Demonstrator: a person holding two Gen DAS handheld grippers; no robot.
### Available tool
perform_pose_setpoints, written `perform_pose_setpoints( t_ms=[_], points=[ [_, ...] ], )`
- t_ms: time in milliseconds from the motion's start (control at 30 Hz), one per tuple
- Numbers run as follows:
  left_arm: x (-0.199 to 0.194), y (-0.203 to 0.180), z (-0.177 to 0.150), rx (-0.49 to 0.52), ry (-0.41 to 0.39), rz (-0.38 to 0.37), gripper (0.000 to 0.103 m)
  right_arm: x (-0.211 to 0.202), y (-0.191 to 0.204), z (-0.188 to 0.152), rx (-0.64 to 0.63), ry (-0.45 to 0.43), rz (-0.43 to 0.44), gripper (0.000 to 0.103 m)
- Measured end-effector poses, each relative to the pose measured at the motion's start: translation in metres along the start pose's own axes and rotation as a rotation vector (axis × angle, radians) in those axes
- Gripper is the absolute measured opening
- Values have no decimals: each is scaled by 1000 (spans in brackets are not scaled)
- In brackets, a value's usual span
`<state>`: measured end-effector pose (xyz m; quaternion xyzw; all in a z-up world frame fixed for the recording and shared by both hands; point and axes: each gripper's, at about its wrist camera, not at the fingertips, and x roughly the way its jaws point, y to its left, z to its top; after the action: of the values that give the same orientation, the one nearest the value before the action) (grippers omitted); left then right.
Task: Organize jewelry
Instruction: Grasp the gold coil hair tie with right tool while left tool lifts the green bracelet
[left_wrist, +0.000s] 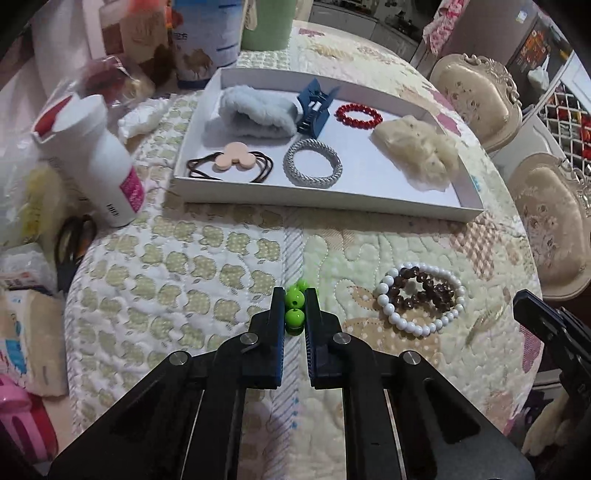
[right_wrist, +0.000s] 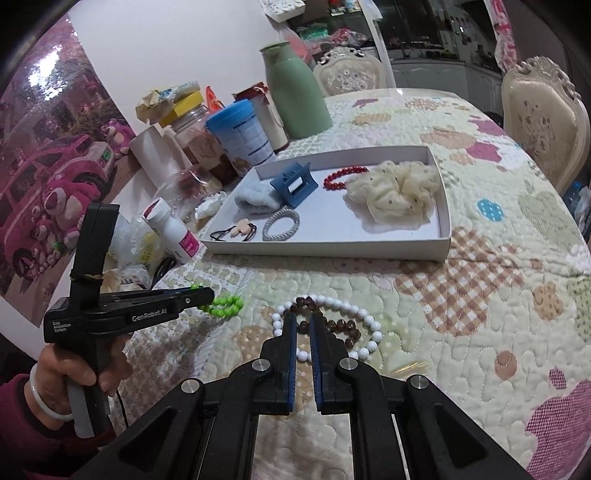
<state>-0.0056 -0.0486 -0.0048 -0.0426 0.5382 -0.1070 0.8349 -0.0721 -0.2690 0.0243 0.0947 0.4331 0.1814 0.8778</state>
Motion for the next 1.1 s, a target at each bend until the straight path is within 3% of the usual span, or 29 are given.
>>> perform_pose_setpoints(
  t_ms=[500, 633, 700, 833, 933, 1100],
  points=[
    [-52, 0, 6, -35, -87, -40, 8, -39, -13, 15, 28, -60, 84, 7],
    [-58, -7, 8, -15, -98, -47, 8, -46, -23, 13, 41, -64, 68, 6],
    [-57, -10, 7, -16, -92, -53, 8, -41, -30, 8, 33, -38, 34, 6],
    [-52, -14, 4, -10, -73, -57, 8, 5, -46, -11, -58, 123, -213, 13],
    [-48, -16, -1, -4, -57, -53, 8, 27, -67, -19, 0, 153, -231, 13],
    [-46, -13, -4, -3, -45, -50, 8, 30, -83, -16, 97, 120, -180, 14]
  ],
)
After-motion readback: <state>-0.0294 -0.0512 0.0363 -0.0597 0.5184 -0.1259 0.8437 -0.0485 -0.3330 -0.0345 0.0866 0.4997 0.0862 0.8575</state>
